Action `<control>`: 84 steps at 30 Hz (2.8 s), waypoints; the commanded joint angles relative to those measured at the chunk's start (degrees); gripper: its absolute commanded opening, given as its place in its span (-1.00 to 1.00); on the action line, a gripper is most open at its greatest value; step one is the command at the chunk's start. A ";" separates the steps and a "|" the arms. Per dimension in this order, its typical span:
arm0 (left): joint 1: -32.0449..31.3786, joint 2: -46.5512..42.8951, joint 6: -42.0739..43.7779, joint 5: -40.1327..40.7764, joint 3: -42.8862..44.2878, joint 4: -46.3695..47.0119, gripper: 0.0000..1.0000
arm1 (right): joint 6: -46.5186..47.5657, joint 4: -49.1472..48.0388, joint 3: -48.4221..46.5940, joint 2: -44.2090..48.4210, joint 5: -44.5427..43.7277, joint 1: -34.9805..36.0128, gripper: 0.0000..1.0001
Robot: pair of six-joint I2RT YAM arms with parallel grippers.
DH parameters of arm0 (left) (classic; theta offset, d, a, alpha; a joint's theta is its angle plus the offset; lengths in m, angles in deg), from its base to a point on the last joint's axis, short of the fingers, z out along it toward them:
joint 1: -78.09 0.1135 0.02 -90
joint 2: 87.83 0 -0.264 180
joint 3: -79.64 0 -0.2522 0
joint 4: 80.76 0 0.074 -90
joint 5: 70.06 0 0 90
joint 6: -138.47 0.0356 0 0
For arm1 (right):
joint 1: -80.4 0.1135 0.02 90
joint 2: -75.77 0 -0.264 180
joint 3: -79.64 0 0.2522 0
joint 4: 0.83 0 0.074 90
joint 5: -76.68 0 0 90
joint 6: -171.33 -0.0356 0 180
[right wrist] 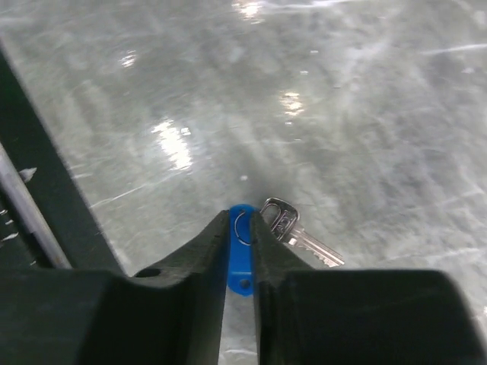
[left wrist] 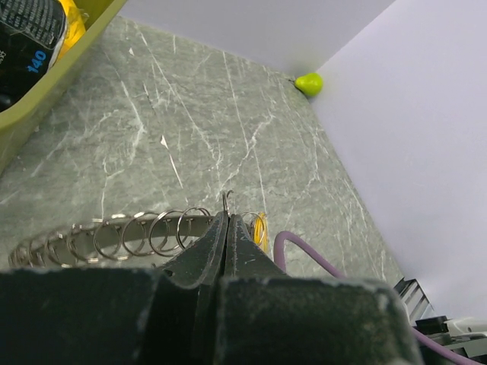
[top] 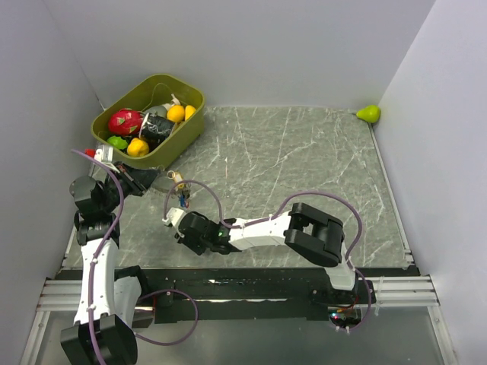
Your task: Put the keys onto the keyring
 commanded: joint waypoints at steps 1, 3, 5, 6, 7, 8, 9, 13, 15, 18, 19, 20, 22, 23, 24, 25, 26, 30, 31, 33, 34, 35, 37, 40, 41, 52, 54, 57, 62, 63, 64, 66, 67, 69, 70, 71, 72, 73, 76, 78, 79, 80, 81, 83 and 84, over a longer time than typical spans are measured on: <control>0.28 -1.54 -0.63 -1.77 0.64 4.26 -0.98 | -2.93 2.63 1.38 -0.80 -7.95 -0.20 -0.67; 0.36 -1.72 -0.01 -1.85 0.81 3.56 -0.98 | -5.04 2.55 4.36 1.39 -10.76 -0.63 -0.84; 0.28 -1.80 0.08 -1.85 0.81 3.47 -0.98 | -7.84 2.20 8.04 3.06 -11.22 -2.04 -0.92; 0.28 -1.80 -0.01 -1.94 0.73 3.73 -0.98 | -8.90 1.59 9.37 4.55 -10.96 -2.83 -0.93; 0.36 -1.98 -0.10 -2.11 0.64 3.82 -0.98 | -9.87 1.32 10.60 5.44 -10.78 -3.53 -0.95; 0.28 -2.07 0.16 -2.20 0.72 3.73 -0.98 | -11.62 0.88 13.05 6.14 -10.60 -5.02 -0.98; 0.28 -1.98 0.34 -2.20 0.73 3.30 -0.98 | -12.24 0.44 14.12 7.54 -10.25 -5.81 -0.99; 0.19 -2.07 0.52 -2.38 0.55 3.38 -0.98 | -15.23 -0.35 18.87 11.32 -9.03 -8.80 -1.00; 0.19 -2.33 0.43 -2.64 0.46 3.56 -0.98 | -16.64 -1.32 22.12 14.74 -8.41 -10.21 -1.00; 0.27 -2.33 0.61 -2.73 0.29 3.29 -0.98 | -19.01 -1.50 25.63 19.48 -6.65 -12.93 -1.00; 0.10 -2.33 0.61 -2.91 0.20 3.38 -0.98 | -19.37 -3.24 26.43 20.81 -6.21 -13.46 -1.00; 0.19 -2.42 0.34 -2.99 0.11 3.82 -0.98 | -19.72 -3.86 28.26 22.04 -5.08 -14.08 -1.00; 0.01 -2.51 0.25 -3.26 -0.06 4.00 -0.98 | -19.46 -5.36 29.77 25.74 -3.84 -14.96 -1.00; 0.01 -2.42 0.34 -3.35 -0.07 4.00 -0.98 | -19.46 -5.10 30.30 26.70 -4.10 -15.05 -1.00; -0.08 -2.42 0.34 -3.35 -0.15 4.00 -0.98 | -19.20 -4.75 30.21 27.85 -4.62 -14.96 -1.00; -0.25 -2.42 0.43 -3.43 -0.15 3.91 -0.98 | -18.50 -4.31 29.60 28.29 -4.63 -14.96 -1.00; -0.25 -2.33 0.43 -3.43 -0.15 3.91 -0.98 | -18.40 -3.09 29.42 28.38 -5.15 -15.05 -1.00; -0.51 -2.59 0.34 -3.61 -0.24 4.00 -0.98 | -17.00 -2.02 28.90 28.03 -6.03 -15.05 -1.00; -0.60 -2.51 0.43 -3.52 -0.24 3.91 -0.98 | -16.74 -2.02 29.24 28.12 -6.12 -15.05 -1.00; -0.60 -2.51 0.34 -3.70 -0.42 4.26 -0.98 | -16.73 -2.02 29.51 28.65 -6.21 -15.05 -1.00; -0.52 -2.51 -0.01 -3.87 -0.50 4.52 -0.98 | -16.73 -2.02 29.60 28.73 -6.82 -15.14 -1.00; -0.60 -2.59 -0.10 -3.96 -0.59 4.70 -0.98 | -16.82 -2.02 29.51 29.00 -7.43 -15.05 -0.98; -0.69 -2.42 -0.10 -3.96 -0.59 4.70 -0.98 | -16.74 0.35 29.42 28.91 -9.10 -15.05 -0.79; -0.69 -2.33 -0.45 -4.05 -0.68 5.14 -0.98 | -15.51 0.70 29.60 29.44 -9.46 -15.05 -0.54; -0.69 -2.33 -0.62 -4.22 -0.85 5.31 -0.98 | -15.24 0.61 29.69 30.14 -9.55 -15.05 -0.45; -0.78 -1.98 -0.98 -4.40 -1.03 5.93 -0.98 | -13.05 -2.99 31.98 32.26 -8.23 -14.79 0.15; -0.87 -1.89 -1.06 -4.40 -1.12 6.10 -0.98 | -12.78 -2.20 30.92 30.41 -7.97 -14.70 0.15; -0.78 -1.98 -1.24 -4.58 -1.21 6.19 -0.98 | -11.90 -2.20 29.69 28.13 -7.09 -14.17 0.15; -1.04 -1.89 -1.15 -4.66 -1.21 6.02 -0.98 | -11.72 -2.02 27.75 25.40 -6.65 -13.65 0.04; -1.04 -1.98 -1.15 -4.66 -1.21 5.93 -0.98 | -11.72 -2.02 27.67 25.31 -6.82 -13.56 -0.01; -1.04 -1.98 -1.15 -4.66 -1.21 6.02 -0.98 | -11.72 -2.02 27.58 25.13 -6.82 -13.64 -0.04; -1.04 -1.98 -0.98 -4.75 -1.21 5.84 -0.98 | -11.81 -2.02 27.40 25.05 -7.09 -13.56 -0.09; -1.04 -1.98 -0.98 -4.67 -1.21 5.84 -0.98 | -11.81 -2.02 27.23 25.04 -7.00 -13.56 -0.12; -1.13 -1.89 -1.24 -4.75 -1.30 6.10 -0.98 | -11.72 -2.02 27.05 24.87 -6.91 -13.47 -0.23; -1.13 -1.89 -1.24 -4.84 -1.30 6.19 -0.98 | -11.64 -2.02 26.96 24.61 -7.00 -13.64 -0.27; -1.13 -1.89 -1.24 -4.84 -1.30 6.11 -0.98 | -11.46 -2.02 26.79 24.34 -7.00 -13.56 -0.29; -1.22 -1.89 -1.07 -4.75 -1.21 6.02 -0.98 | -11.46 -2.02 26.35 24.08 -7.17 -13.56 -0.31; -1.22 -1.98 -0.98 -4.75 -1.12 5.84 -0.98 | -11.46 -2.02 26.00 23.38 -7.09 -13.56 -0.32; -1.31 -1.98 -0.98 -4.84 -1.21 5.75 -0.98 | -11.46 -0.09 25.20 22.50 -7.26 -13.65 -0.33; -1.31 -1.98 -0.98 -4.84 -1.21 5.84 -0.98 | -11.46 0.09 25.20 22.58 -7.18 -13.47 -0.32; -1.39 -2.07 -0.89 -4.84 -1.21 5.67 -0.98 | -11.46 0.00 25.29 22.93 -7.18 -13.38 -0.29; -1.39 -1.98 -0.80 -4.75 -1.12 5.58 -0.98 | -11.46 -0.18 25.47 23.11 -7.18 -13.38 -0.27; -1.39 -2.07 -0.71 -4.75 -1.12 5.49 -0.98 | -11.37 -0.18 25.90 23.46 -7.18 -13.38 -0.13; -1.48 -2.07 -0.80 -4.84 -1.21 5.58 -0.98 | -11.46 -0.09 25.99 23.99 -7.53 -13.29 -0.07; -1.48 -1.98 -0.80 -4.84 -1.21 5.75 -0.98 | -11.55 0.26 26.08 24.08 -7.70 -13.29 -0.06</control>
